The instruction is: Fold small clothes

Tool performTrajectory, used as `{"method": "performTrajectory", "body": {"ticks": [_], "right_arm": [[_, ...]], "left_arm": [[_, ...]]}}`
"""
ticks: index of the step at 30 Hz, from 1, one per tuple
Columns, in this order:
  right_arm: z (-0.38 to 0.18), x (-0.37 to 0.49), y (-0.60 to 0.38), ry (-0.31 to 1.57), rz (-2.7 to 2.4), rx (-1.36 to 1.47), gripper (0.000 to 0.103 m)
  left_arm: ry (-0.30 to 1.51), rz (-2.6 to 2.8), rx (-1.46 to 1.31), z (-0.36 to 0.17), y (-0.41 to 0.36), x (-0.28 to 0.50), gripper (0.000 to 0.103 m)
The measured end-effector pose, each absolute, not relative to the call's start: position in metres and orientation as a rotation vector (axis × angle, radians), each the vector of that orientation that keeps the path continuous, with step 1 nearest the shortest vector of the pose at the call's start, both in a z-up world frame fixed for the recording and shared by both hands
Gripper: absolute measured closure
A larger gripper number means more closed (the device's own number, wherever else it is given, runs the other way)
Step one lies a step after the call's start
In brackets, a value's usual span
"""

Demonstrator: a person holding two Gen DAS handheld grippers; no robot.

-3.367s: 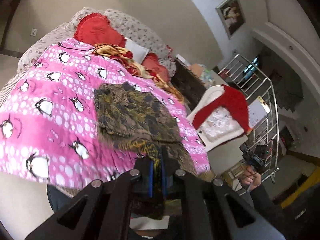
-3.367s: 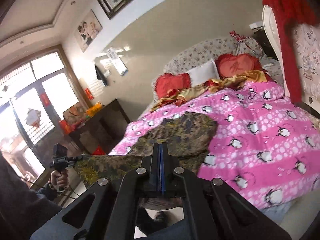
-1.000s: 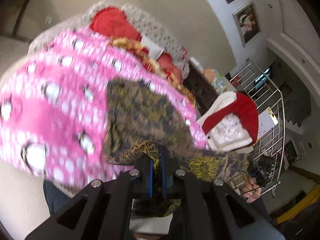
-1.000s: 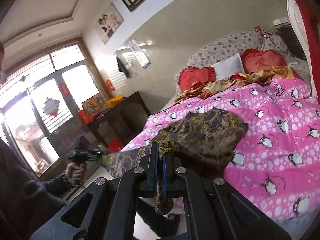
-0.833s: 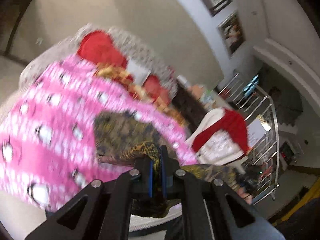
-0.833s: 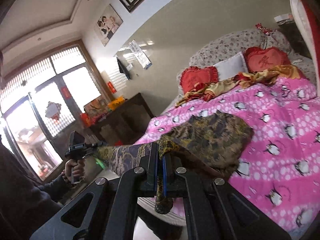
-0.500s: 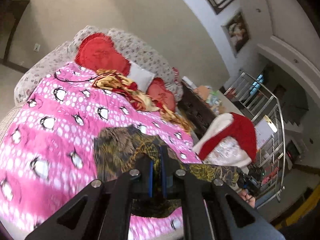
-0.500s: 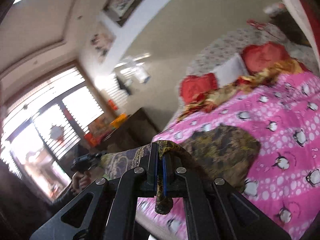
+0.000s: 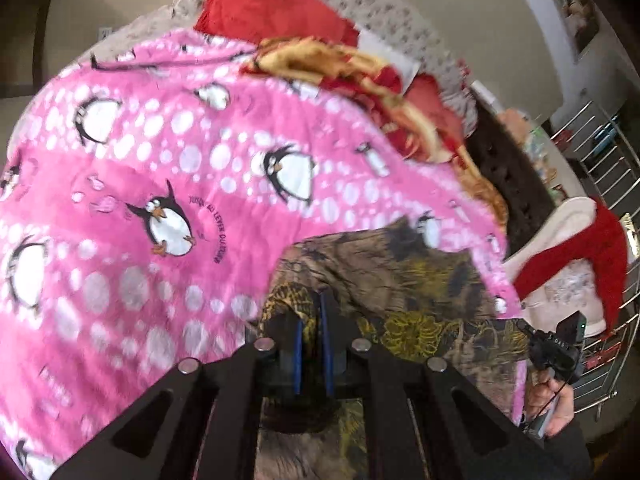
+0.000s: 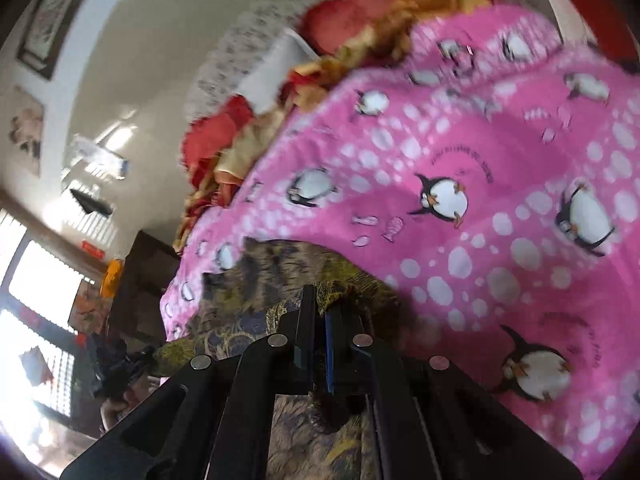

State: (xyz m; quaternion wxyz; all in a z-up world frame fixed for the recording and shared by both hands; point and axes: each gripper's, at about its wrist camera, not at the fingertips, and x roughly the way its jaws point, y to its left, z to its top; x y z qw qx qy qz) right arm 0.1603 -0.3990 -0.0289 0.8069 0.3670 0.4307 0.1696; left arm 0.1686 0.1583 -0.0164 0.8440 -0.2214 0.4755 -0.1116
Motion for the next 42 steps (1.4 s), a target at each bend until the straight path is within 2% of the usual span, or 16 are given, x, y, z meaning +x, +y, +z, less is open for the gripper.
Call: {"method": "performTrajectory", "body": {"ticks": [1, 3, 8, 10, 11, 12, 17, 19, 20, 21, 24, 26, 29, 31, 35, 42], "right_arm": [[-0.035, 0.167, -0.398, 0.946, 0.337, 0.772, 0.102], [-0.048, 0.179, -0.396, 0.992, 0.299, 0.756, 0.101], [-0.061, 0.187, -0.396, 1.052, 0.301, 0.781, 0.099], [-0.049, 0.180, -0.398, 1.035, 0.324, 0.764, 0.094], [-0.042, 0.176, -0.399, 1.027, 0.324, 0.751, 0.093], [-0.032, 0.171, -0.401, 1.013, 0.322, 0.729, 0.090], [0.031, 0.121, -0.396, 0.899, 0.263, 0.569, 0.087], [0.048, 0.090, -0.367, 0.877, 0.291, 0.470, 0.084], [0.050, 0.082, -0.352, 0.885, 0.315, 0.443, 0.084], [0.049, 0.071, -0.332, 0.896, 0.355, 0.407, 0.084], [0.035, 0.045, -0.260, 0.940, 0.480, 0.254, 0.084], [0.018, 0.037, -0.225, 0.973, 0.537, 0.165, 0.084], [-0.014, 0.033, -0.209, 1.005, 0.459, -0.086, 0.087], [-0.026, 0.036, -0.243, 1.023, 0.422, 0.011, 0.103], [-0.036, 0.032, -0.317, 1.033, 0.353, 0.151, 0.103], [0.017, 0.038, -0.293, 0.982, 0.354, 0.012, 0.100]], "left_arm": [[1.025, -0.232, -0.467, -0.023, 0.157, 0.175, 0.095], [1.073, -0.222, -0.462, -0.035, 0.156, 0.188, 0.081], [1.115, -0.240, -0.442, -0.040, 0.160, 0.190, 0.075], [1.099, -0.238, -0.386, -0.030, 0.163, 0.184, 0.053], [1.081, -0.213, -0.351, -0.023, 0.165, 0.181, 0.035], [1.046, -0.184, -0.315, -0.012, 0.169, 0.176, 0.032], [0.879, -0.236, -0.378, 0.032, 0.166, 0.115, 0.033], [0.847, -0.280, -0.394, 0.032, 0.138, 0.073, 0.048], [0.869, -0.298, -0.389, 0.025, 0.124, 0.058, 0.072], [0.901, -0.297, -0.372, 0.013, 0.107, 0.044, 0.084], [0.965, -0.226, -0.323, -0.021, 0.086, 0.023, 0.087], [0.971, -0.139, -0.255, -0.041, 0.090, 0.017, 0.100], [0.964, -0.178, -0.381, -0.051, 0.120, 0.020, 0.100], [0.954, -0.146, -0.329, -0.045, 0.125, 0.022, 0.100], [0.968, -0.165, -0.303, -0.046, 0.125, 0.022, 0.100], [0.894, -0.223, -0.334, 0.004, 0.113, 0.039, 0.091]]}}
